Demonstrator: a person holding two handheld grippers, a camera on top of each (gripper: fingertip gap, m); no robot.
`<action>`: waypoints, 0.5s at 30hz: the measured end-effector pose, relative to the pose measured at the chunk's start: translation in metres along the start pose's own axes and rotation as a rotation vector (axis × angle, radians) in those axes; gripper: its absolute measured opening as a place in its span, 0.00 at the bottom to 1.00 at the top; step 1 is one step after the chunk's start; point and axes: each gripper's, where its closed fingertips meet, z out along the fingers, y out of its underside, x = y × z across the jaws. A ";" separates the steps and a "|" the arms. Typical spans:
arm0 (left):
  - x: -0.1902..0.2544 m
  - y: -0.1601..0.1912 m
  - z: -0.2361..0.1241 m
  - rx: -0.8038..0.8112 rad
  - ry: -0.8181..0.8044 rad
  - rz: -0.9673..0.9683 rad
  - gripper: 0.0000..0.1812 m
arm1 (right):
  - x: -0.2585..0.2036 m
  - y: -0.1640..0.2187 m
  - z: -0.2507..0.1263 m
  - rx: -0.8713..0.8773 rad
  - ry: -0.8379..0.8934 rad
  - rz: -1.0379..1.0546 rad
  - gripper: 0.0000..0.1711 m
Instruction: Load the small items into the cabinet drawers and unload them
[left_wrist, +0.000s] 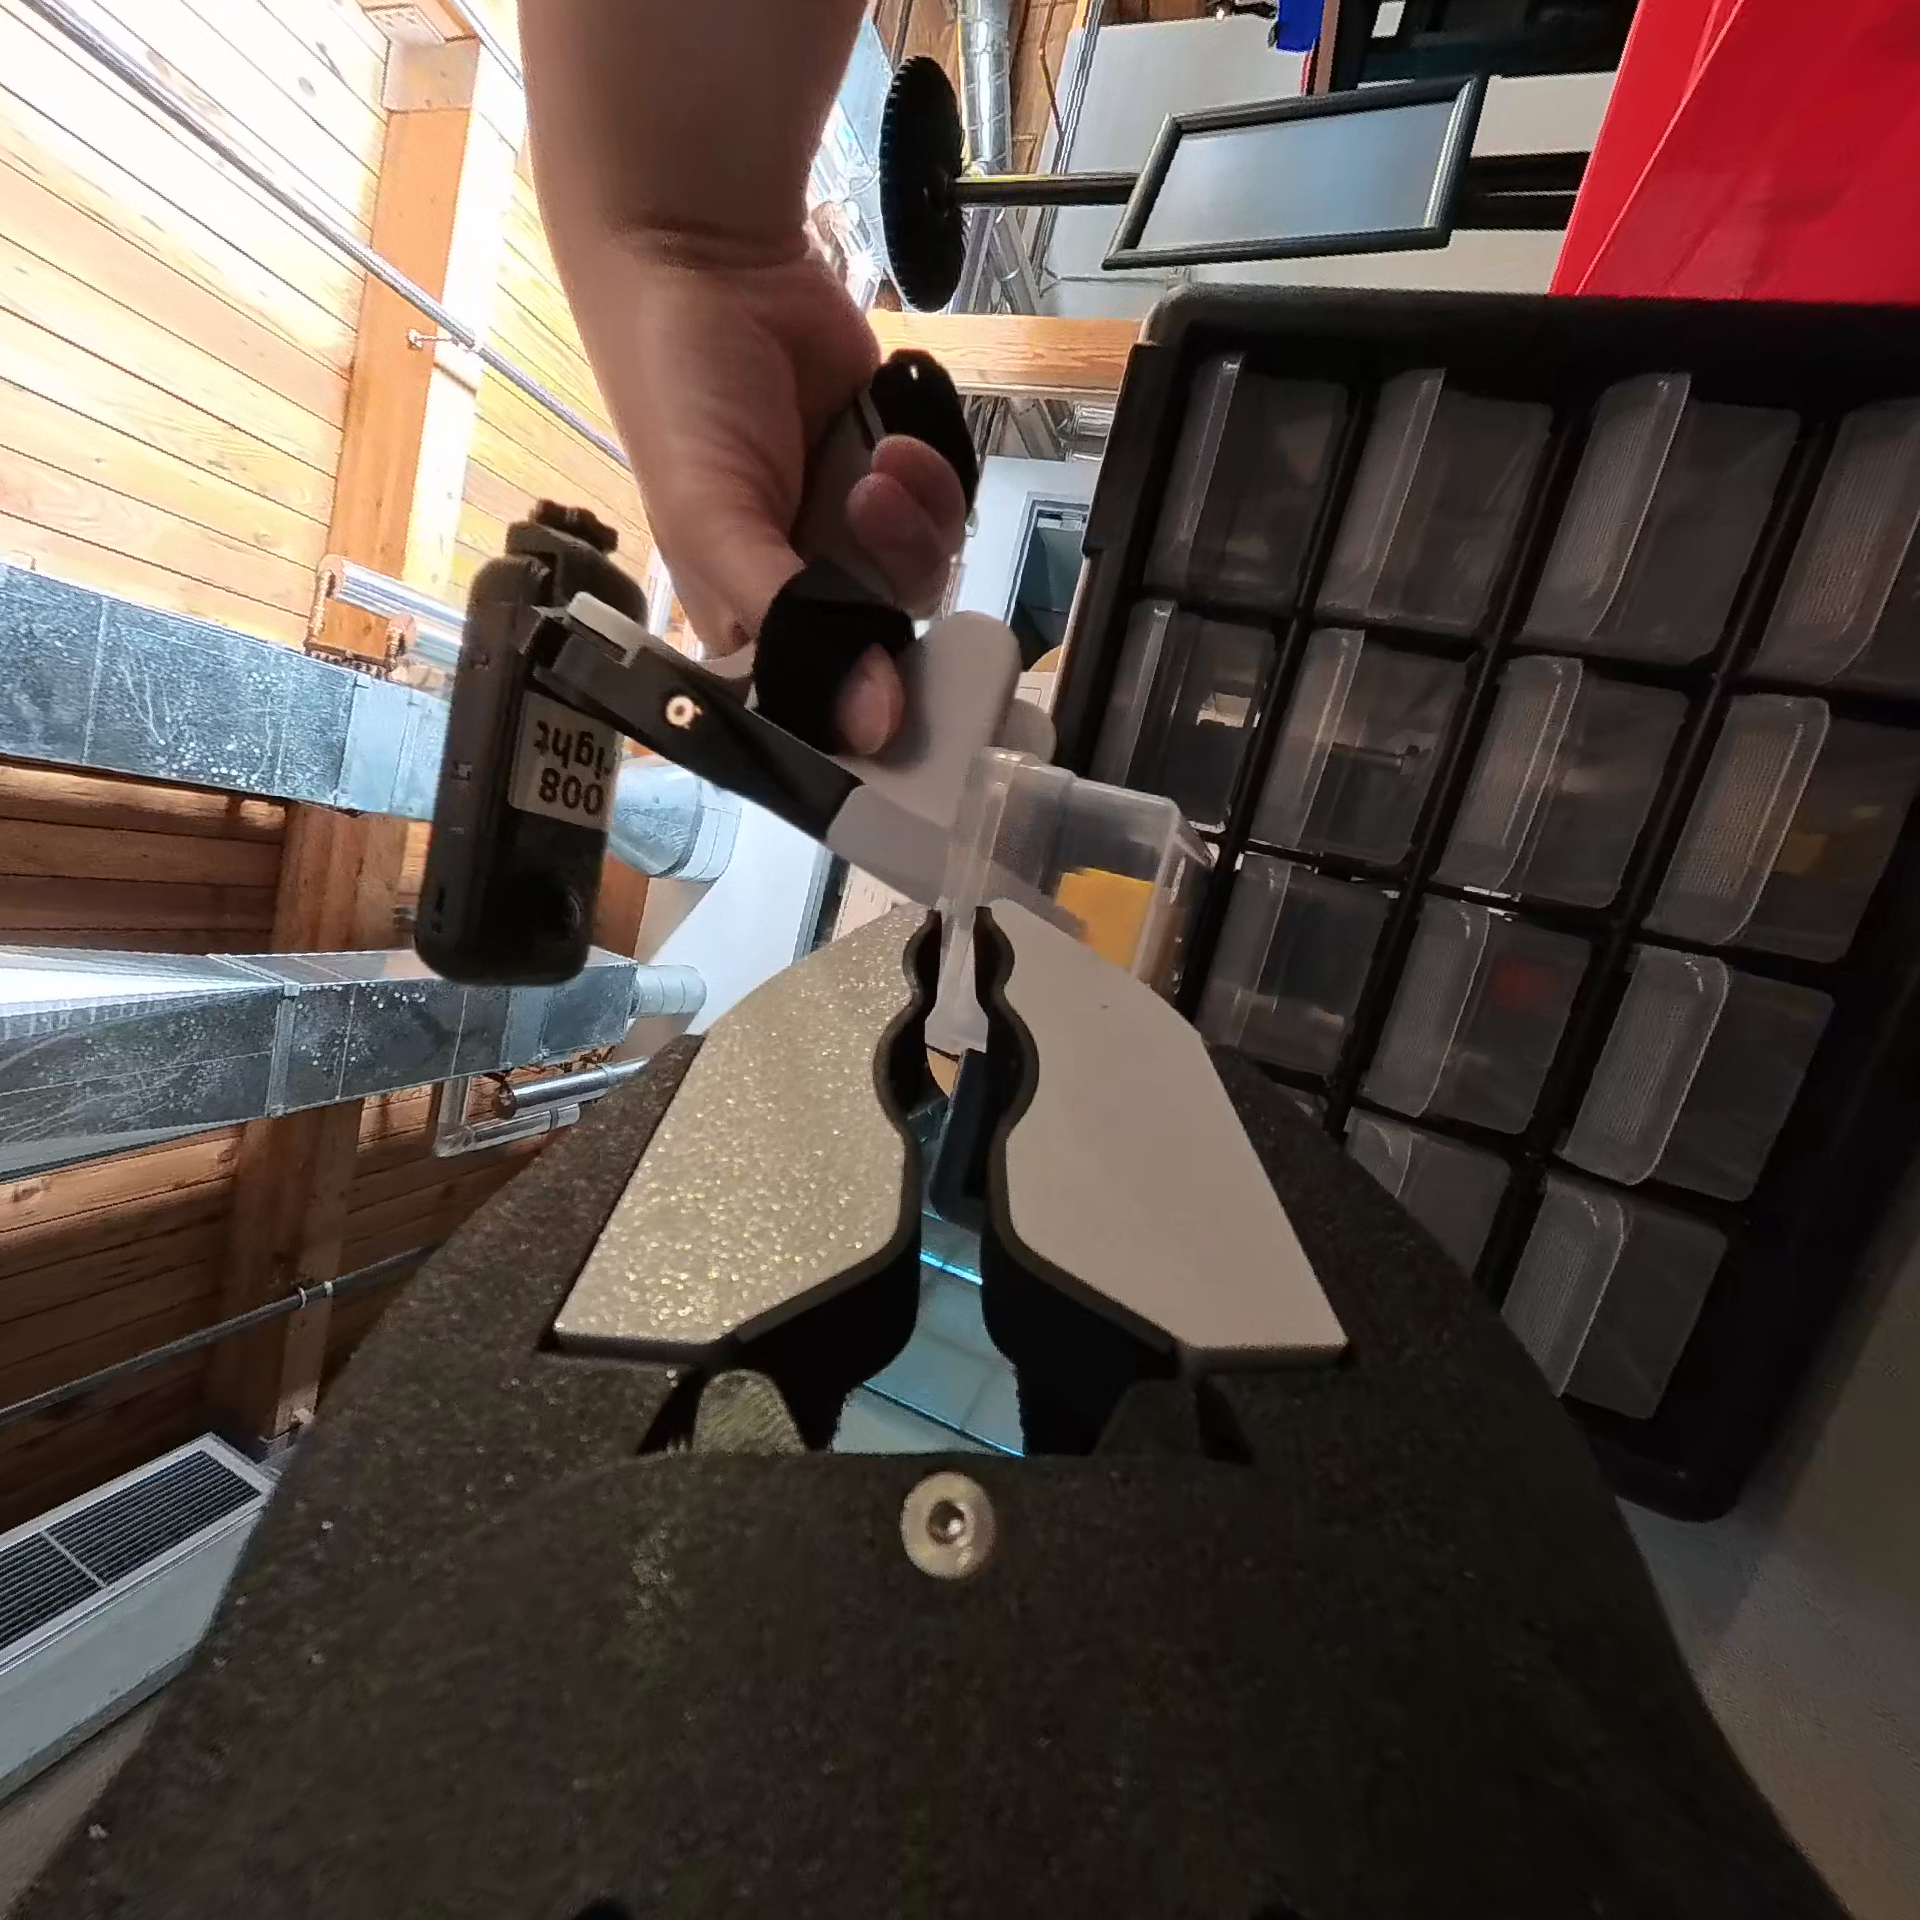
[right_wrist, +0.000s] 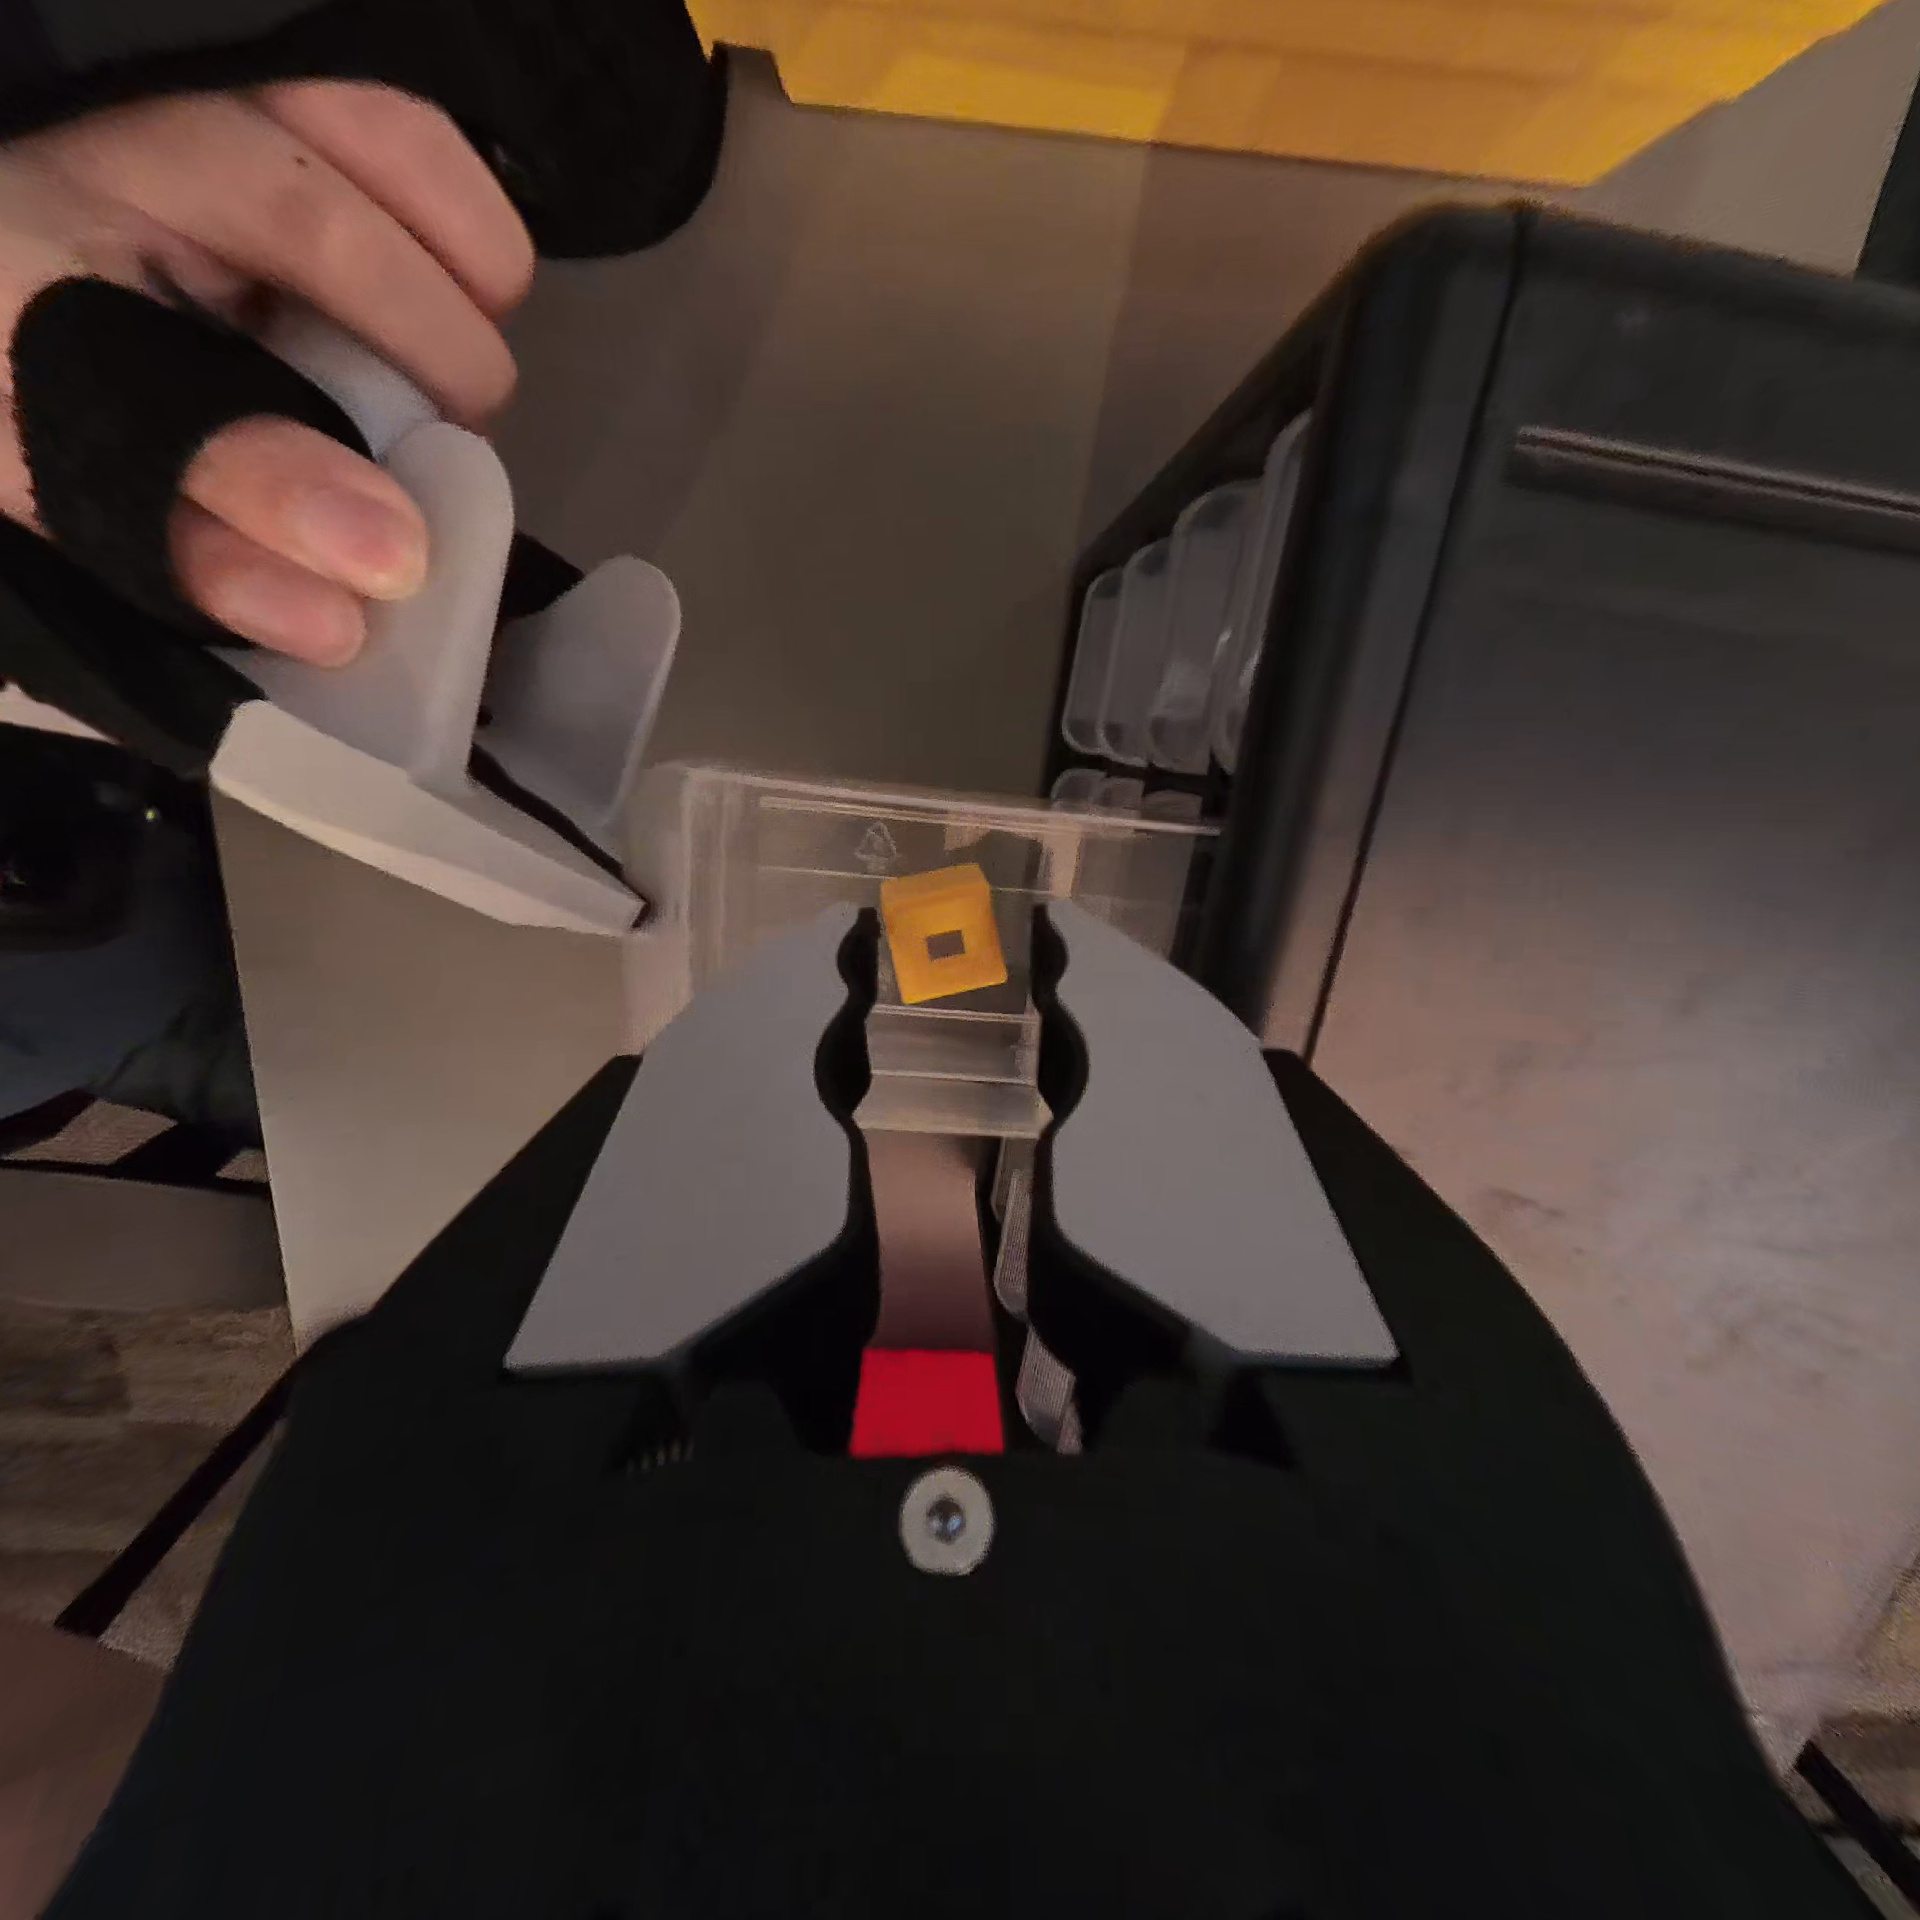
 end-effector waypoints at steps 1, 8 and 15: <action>0.000 0.000 0.000 0.002 0.001 0.000 0.03 | -0.002 0.002 0.002 -0.017 -0.009 -0.005 0.17; 0.004 -0.001 -0.001 0.005 0.013 0.011 0.03 | -0.002 0.009 0.005 -0.082 0.009 -0.046 0.15; 0.007 -0.002 -0.001 0.004 0.018 0.016 0.03 | 0.000 0.009 0.006 -0.095 0.038 -0.071 0.13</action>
